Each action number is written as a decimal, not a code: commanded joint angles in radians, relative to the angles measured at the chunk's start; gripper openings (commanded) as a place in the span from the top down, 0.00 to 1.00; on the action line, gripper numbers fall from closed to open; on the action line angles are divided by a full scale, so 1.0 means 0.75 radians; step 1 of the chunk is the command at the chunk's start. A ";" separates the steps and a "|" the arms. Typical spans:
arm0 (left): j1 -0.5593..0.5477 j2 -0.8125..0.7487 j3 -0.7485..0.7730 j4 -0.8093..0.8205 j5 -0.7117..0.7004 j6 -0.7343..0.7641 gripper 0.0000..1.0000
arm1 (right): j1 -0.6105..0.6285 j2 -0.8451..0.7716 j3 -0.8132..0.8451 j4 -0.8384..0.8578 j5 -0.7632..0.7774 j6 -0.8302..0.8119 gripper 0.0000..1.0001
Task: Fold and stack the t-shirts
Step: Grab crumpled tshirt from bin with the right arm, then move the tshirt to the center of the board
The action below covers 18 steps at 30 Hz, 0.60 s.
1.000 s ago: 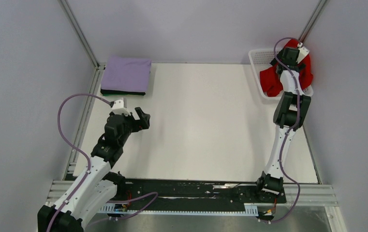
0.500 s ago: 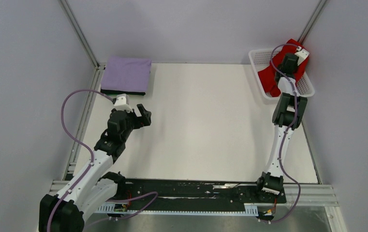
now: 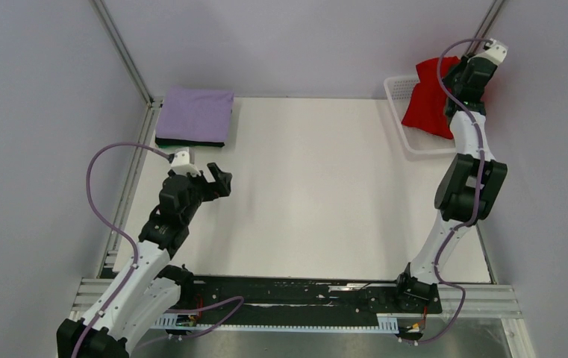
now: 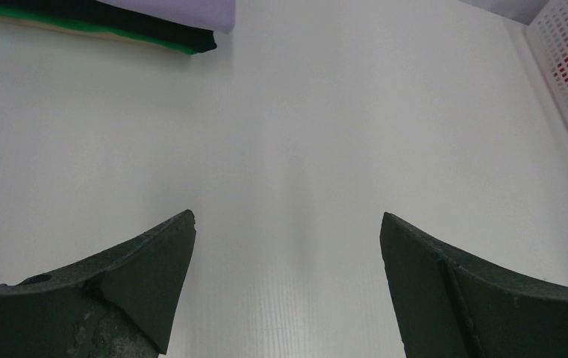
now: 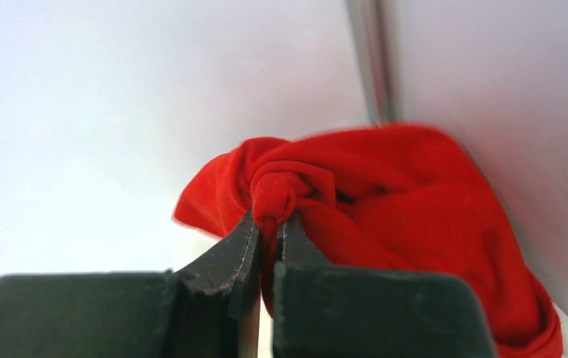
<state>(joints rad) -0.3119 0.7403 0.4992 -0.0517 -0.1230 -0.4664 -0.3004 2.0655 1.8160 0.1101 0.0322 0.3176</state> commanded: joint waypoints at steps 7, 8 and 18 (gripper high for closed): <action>0.001 -0.185 0.034 -0.172 0.057 -0.077 0.00 | 0.349 -0.615 -0.114 -0.001 -0.403 -0.022 1.00; 0.001 -0.191 0.042 -0.187 0.056 -0.080 0.00 | 0.385 -0.649 -0.124 -0.006 -0.434 -0.020 1.00; 0.001 -0.212 0.069 -0.305 0.085 -0.114 0.00 | 0.777 -0.801 -0.184 -0.068 -0.928 0.142 1.00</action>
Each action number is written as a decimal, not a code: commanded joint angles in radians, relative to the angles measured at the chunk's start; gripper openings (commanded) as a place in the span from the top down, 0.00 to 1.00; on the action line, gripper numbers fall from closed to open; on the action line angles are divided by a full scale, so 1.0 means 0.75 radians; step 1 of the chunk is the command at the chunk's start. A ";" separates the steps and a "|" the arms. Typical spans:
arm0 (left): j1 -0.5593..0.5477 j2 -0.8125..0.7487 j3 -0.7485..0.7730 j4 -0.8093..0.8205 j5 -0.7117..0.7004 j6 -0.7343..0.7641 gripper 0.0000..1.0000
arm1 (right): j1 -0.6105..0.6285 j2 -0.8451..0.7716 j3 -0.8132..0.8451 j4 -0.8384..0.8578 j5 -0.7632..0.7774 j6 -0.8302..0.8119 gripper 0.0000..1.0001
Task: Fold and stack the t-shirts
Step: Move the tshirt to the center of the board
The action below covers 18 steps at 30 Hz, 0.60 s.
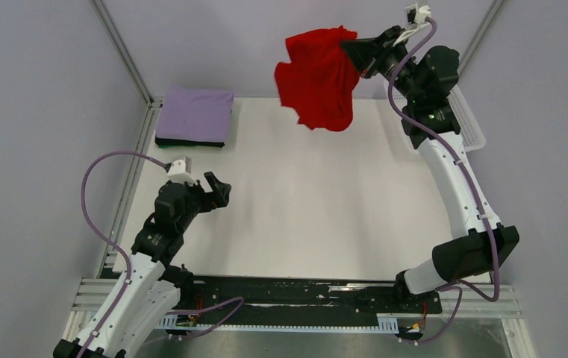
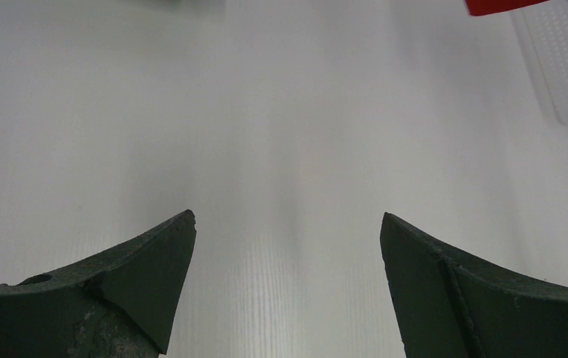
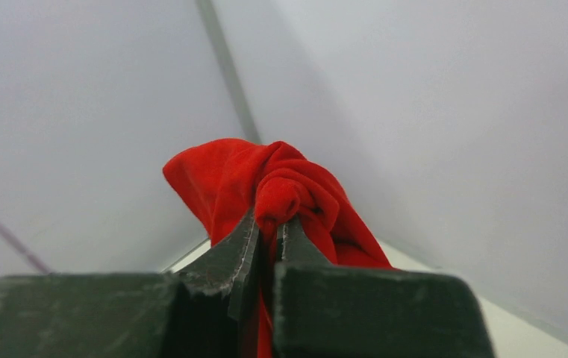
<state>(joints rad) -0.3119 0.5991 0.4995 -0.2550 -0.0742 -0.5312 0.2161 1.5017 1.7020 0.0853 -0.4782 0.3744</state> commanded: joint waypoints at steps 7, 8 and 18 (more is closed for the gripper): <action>0.001 -0.052 0.044 -0.035 -0.011 -0.036 0.00 | 0.160 -0.124 -0.341 -0.072 -0.444 0.235 1.00; 0.001 -0.051 0.043 -0.033 -0.021 -0.037 0.00 | 0.160 -0.139 -0.410 -0.093 -0.448 0.251 1.00; 0.001 -0.006 0.012 0.007 -0.021 -0.050 0.00 | 0.138 -0.180 -1.045 -0.383 0.129 0.265 0.88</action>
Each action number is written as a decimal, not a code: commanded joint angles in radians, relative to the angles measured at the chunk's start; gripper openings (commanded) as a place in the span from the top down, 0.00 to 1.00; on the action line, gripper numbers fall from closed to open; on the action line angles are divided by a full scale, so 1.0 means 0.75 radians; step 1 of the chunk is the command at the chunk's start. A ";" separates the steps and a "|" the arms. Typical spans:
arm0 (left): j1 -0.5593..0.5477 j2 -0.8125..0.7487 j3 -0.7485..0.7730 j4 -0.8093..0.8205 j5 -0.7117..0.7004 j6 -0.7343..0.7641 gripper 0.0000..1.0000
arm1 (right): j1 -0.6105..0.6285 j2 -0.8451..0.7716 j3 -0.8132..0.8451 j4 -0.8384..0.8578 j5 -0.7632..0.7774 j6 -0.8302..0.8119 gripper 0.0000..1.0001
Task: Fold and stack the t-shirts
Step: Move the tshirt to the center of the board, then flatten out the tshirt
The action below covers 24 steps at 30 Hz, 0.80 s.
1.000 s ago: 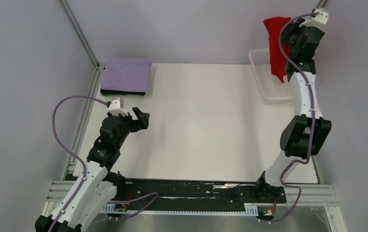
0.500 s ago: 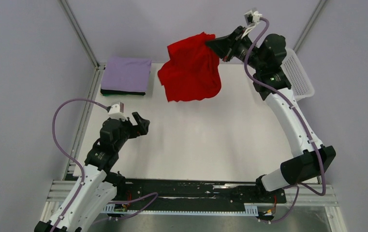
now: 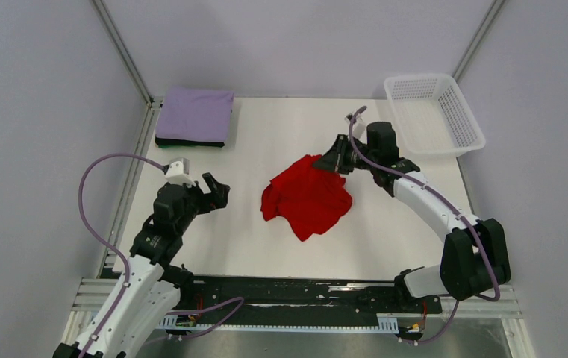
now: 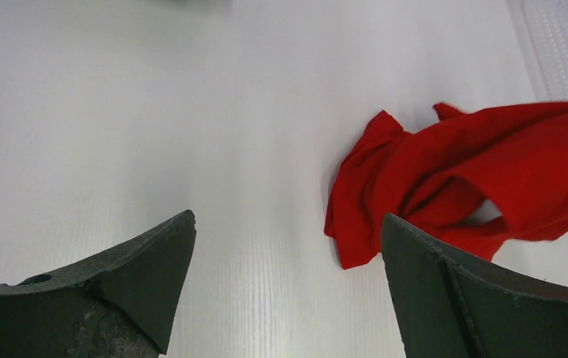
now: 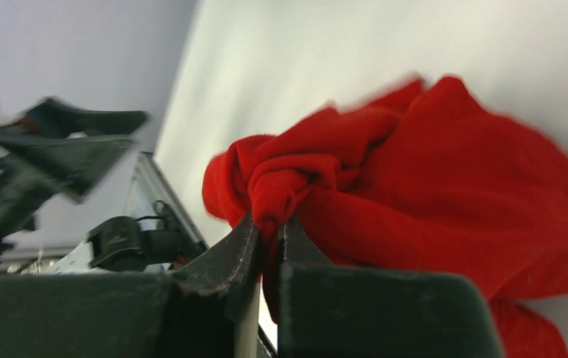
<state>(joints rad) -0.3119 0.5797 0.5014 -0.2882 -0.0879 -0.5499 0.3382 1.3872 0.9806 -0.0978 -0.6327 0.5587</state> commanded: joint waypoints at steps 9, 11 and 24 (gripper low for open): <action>0.001 0.173 0.033 0.048 0.053 -0.066 0.00 | -0.033 -0.229 -0.074 -0.478 1.198 0.114 0.00; 0.001 0.218 0.035 0.078 0.111 -0.074 0.00 | -0.033 -0.317 -0.104 -0.480 1.228 0.125 0.00; -0.059 0.745 0.040 0.492 0.580 -0.056 0.00 | 0.116 -0.648 -0.426 -0.335 0.682 0.137 0.00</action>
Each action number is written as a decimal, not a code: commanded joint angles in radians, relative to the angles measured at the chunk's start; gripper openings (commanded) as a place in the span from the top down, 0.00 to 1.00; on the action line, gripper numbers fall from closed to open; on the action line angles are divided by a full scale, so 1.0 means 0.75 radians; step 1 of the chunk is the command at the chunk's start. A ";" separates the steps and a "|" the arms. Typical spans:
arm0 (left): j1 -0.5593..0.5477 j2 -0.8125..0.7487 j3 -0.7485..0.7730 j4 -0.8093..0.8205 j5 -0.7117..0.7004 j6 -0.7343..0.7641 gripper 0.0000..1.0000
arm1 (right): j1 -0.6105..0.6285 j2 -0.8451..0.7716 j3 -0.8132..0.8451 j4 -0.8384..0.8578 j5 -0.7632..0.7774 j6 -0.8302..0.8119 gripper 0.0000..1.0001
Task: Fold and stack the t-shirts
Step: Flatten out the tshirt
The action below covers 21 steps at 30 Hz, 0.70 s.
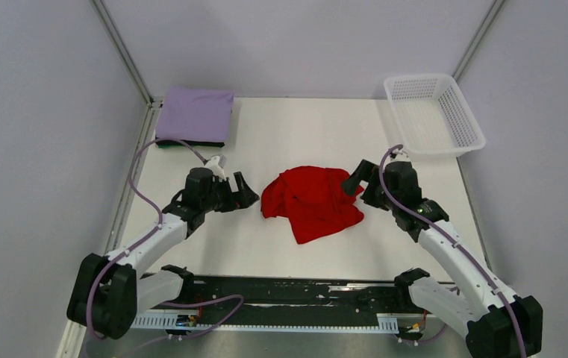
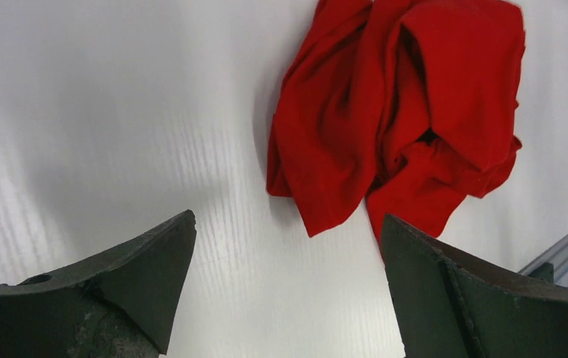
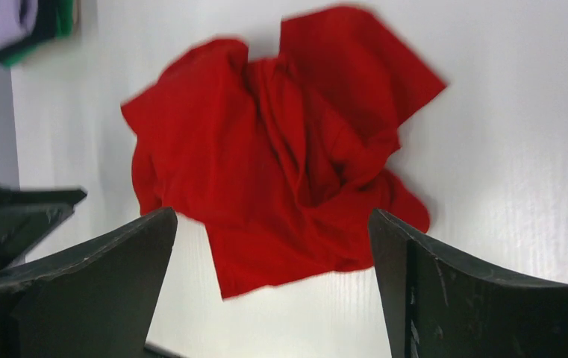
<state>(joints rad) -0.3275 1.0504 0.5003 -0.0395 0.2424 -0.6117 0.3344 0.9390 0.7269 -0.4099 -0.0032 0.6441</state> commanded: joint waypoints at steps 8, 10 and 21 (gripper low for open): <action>-0.177 0.408 0.092 0.265 0.170 0.037 0.04 | 0.643 0.171 -0.100 0.131 0.074 -0.002 0.02; -0.200 0.476 0.113 0.281 0.150 0.036 0.08 | 0.749 0.278 -0.077 0.170 0.131 -0.005 0.04; -0.224 0.668 0.210 0.313 0.146 0.031 0.77 | 0.957 0.901 0.223 0.146 0.356 0.021 0.24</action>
<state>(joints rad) -0.4892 1.5444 0.6258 0.1577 0.3534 -0.5972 1.0431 1.5299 0.8101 -0.3298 0.1696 0.6434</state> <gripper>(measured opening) 0.393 0.807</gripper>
